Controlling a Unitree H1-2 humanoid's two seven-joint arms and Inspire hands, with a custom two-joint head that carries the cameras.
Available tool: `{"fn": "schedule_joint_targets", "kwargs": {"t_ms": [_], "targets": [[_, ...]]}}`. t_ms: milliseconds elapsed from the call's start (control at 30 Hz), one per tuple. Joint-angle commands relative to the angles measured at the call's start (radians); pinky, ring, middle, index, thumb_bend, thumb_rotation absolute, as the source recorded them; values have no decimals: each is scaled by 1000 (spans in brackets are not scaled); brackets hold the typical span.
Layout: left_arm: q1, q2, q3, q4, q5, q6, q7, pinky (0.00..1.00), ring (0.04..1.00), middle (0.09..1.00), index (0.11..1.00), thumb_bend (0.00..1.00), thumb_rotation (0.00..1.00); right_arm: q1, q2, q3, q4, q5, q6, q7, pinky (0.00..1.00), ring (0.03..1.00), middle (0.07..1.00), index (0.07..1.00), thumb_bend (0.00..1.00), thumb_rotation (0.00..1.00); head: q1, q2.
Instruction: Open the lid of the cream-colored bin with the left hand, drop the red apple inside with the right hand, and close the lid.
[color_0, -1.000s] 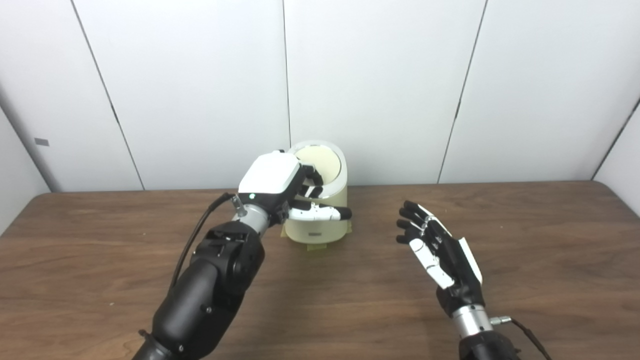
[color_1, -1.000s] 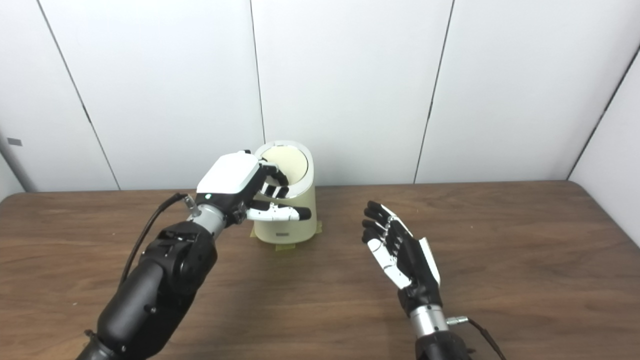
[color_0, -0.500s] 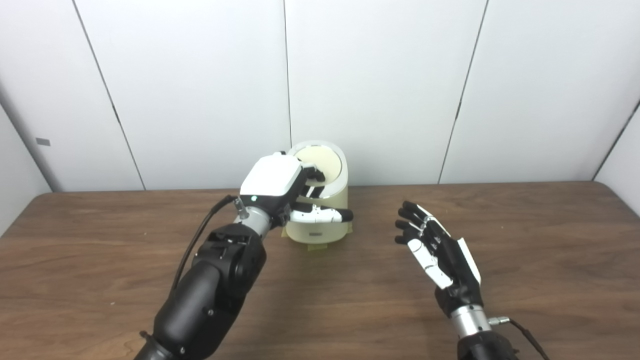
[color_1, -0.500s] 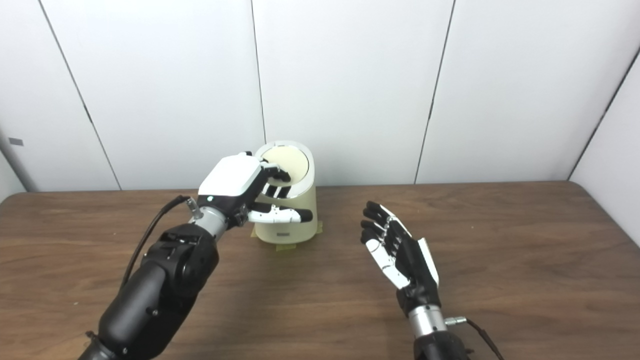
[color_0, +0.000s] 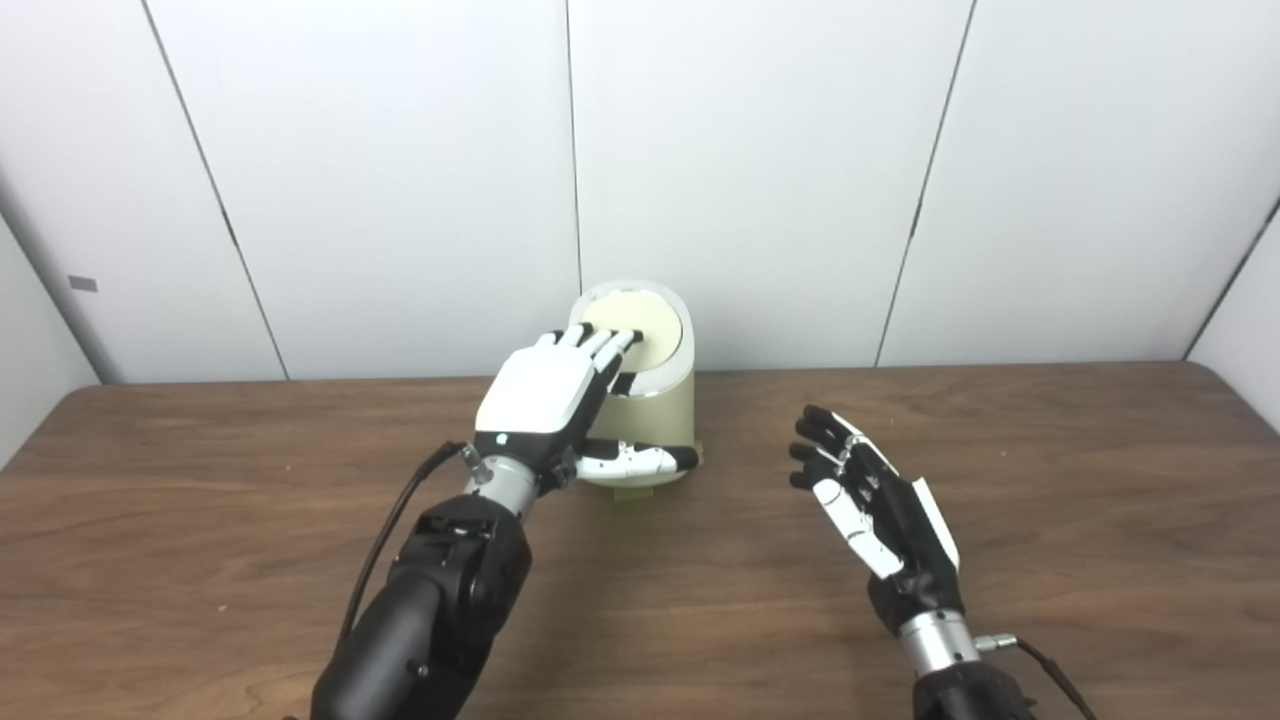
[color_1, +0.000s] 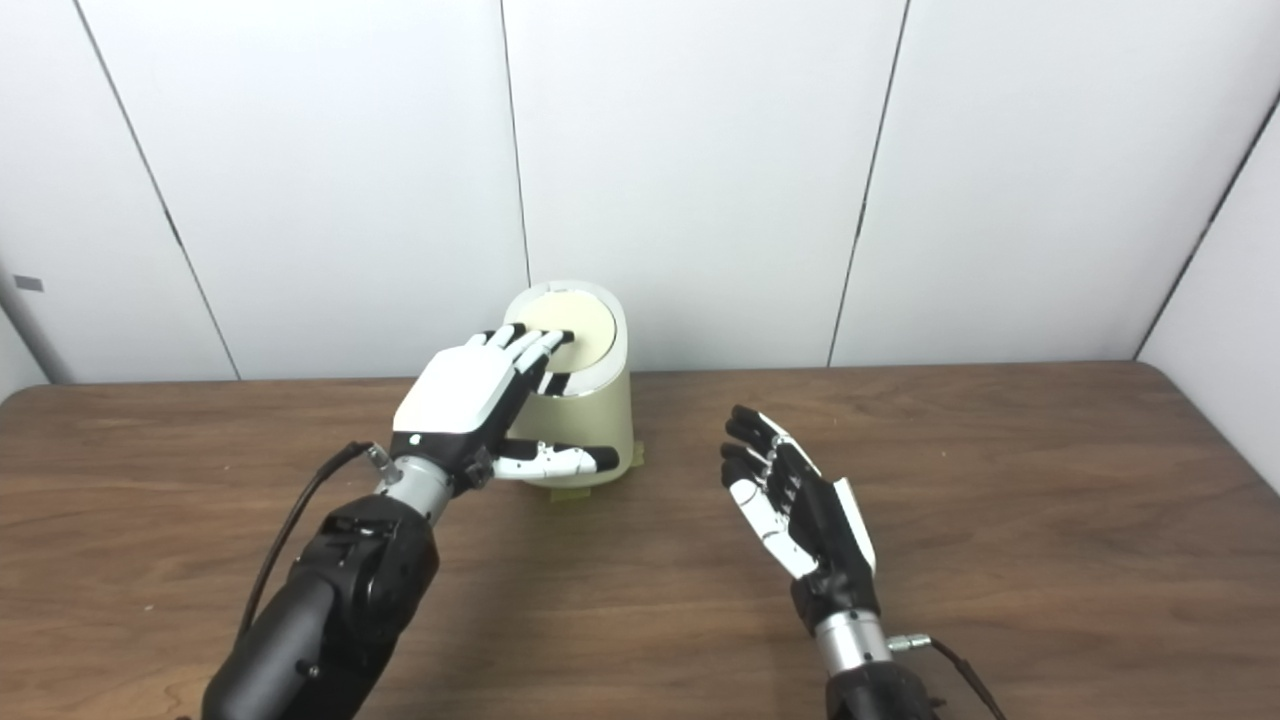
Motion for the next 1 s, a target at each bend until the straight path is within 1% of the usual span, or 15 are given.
{"fn": "schedule_joint_targets", "kwargs": {"t_ms": [0,133,267,400,467,533,567,633,700,733,800,867,900,933,967], "targets": [[-44,-4,18,-22,16,-18,54,1000,1000,998,997,840,872,-37,6,-1,-36,0,-28,-1,718,807,849,834,221,557,-1,1],[-43,-10,25,-29,18,-27,77,1000,1000,1000,1000,818,827,-39,5,-2,-30,6,-31,2,725,812,849,834,223,552,1,-2],[-39,-10,29,-34,20,-24,81,1000,1000,1000,1000,817,832,-40,4,-3,-22,12,-41,6,727,811,851,834,221,536,-1,-2],[-20,-18,47,-51,10,-31,121,1000,1000,978,980,797,829,-37,4,-2,-26,-2,-35,-1,717,801,842,828,229,544,0,-2],[0,-32,70,-57,-2,-65,205,1000,984,938,945,764,847,-36,4,-2,-28,4,-33,2,725,808,847,832,227,551,-1,-2],[22,-45,98,-47,-14,-135,349,1000,904,870,885,713,806,-37,3,-3,-24,10,-39,6,721,812,852,836,229,552,-1,-2],[29,-49,107,-42,-16,-160,396,1000,866,845,871,674,787,-38,3,-4,-23,12,-41,7,718,813,854,837,230,550,-1,-2],[48,-54,131,-30,-38,-224,488,1000,852,843,875,627,779,-39,3,-6,-18,7,-42,1,713,811,853,836,235,542,0,-4],[72,-57,166,-25,-87,-291,563,1000,876,869,895,564,811,-40,2,-6,-11,5,-51,0,708,807,850,835,242,545,0,-4],[84,-60,186,-24,-122,-319,584,1000,893,880,896,531,847,-39,1,-7,-10,5,-53,1,710,810,852,837,240,554,-1,-5],[112,-67,229,-31,-223,-368,583,1000,896,876,879,488,909,-39,1,-7,-9,-2,-53,-3,706,809,850,838,235,558,2,-5],[141,-56,254,-55,-328,-383,513,957,923,910,895,445,970,-40,2,-10,-7,-6,-58,-9,713,813,844,836,228,557,3,-5],[164,-31,259,-67,-386,-395,460,945,933,923,906,439,980,-40,1,-10,-4,-17,-67,-15,720,816,844,836,226,555,2,-5],[179,-14,262,-75,-422,-403,424,912,949,951,936,467,928,-40,0,-10,-3,-24,-73,-19,749,837,849,844,214,640,0,-5],[194,3,265,-77,-461,-419,394,900,954,960,947,476,909,-40,-1,-10,-1,-33,-80,-25,759,844,850,847,210,674,0,-5]]}}
